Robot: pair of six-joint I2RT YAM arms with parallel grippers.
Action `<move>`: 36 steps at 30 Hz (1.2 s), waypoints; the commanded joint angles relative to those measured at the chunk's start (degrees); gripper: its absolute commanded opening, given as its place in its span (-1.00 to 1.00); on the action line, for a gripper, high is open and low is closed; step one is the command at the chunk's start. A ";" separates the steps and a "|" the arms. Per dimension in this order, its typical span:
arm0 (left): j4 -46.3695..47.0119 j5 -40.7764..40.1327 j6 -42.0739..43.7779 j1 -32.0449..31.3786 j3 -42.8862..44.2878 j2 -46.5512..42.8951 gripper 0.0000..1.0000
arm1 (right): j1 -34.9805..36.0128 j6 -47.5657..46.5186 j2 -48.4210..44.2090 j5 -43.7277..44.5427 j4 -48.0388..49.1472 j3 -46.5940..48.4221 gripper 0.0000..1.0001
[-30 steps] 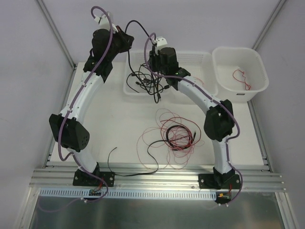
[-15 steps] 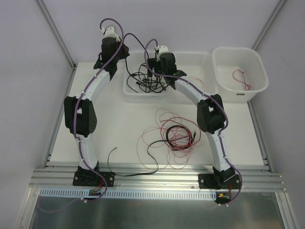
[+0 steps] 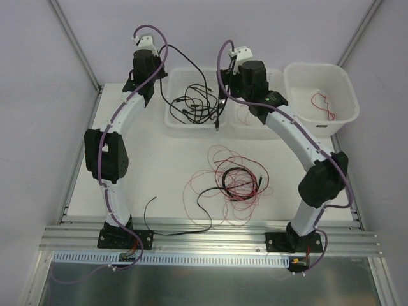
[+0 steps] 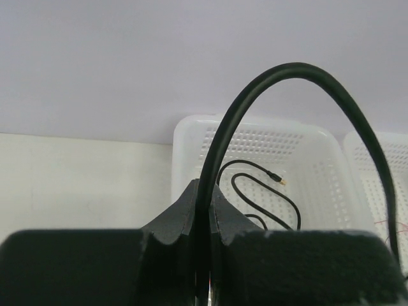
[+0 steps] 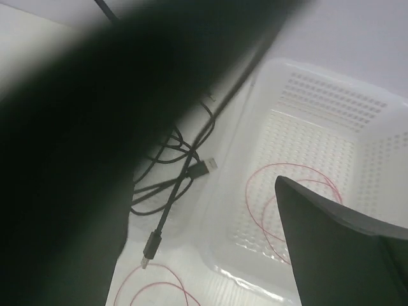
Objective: Untangle the cables
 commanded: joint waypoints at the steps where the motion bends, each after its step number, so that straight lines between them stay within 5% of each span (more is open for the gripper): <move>1: 1.15 -1.12 4.83 0.26 0.32 -3.98 -1.00 | 0.02 -0.73 -9.87 2.99 -3.01 -5.99 0.93; 6: -0.61 -2.53 5.63 0.26 -0.55 -4.50 -1.00 | 0.10 -0.64 -10.09 -4.04 -8.18 -5.57 0.93; 9: -0.61 -1.56 3.70 0.35 -2.22 -5.64 -1.00 | 0.10 -1.69 -2.28 -5.97 -11.44 4.25 0.93; 14: -2.19 -1.30 2.46 0.26 -2.59 -5.83 -1.00 | 0.45 -2.40 13.02 -10.36 -30.05 30.24 0.93; 25: -2.98 13.46 -3.24 -0.09 3.56 3.57 -0.87 | 0.98 1.11 5.57 -12.84 -26.57 9.48 0.93; 26: -3.07 16.34 -3.94 -0.44 3.92 4.19 -0.81 | 1.16 1.11 4.96 -12.67 -26.48 9.12 0.93; 27: -3.16 17.85 -4.13 -0.62 4.53 5.24 -0.44 | 1.16 1.11 4.78 -12.66 -26.39 8.94 0.93; 30: -4.12 20.41 -4.30 -0.97 4.54 5.52 0.24 | 1.25 1.11 4.17 -12.23 -26.83 8.59 0.93; 36: -5.00 18.92 -5.26 -0.88 -1.25 -3.16 0.96 | 1.69 0.94 2.14 -11.26 -26.39 7.36 0.93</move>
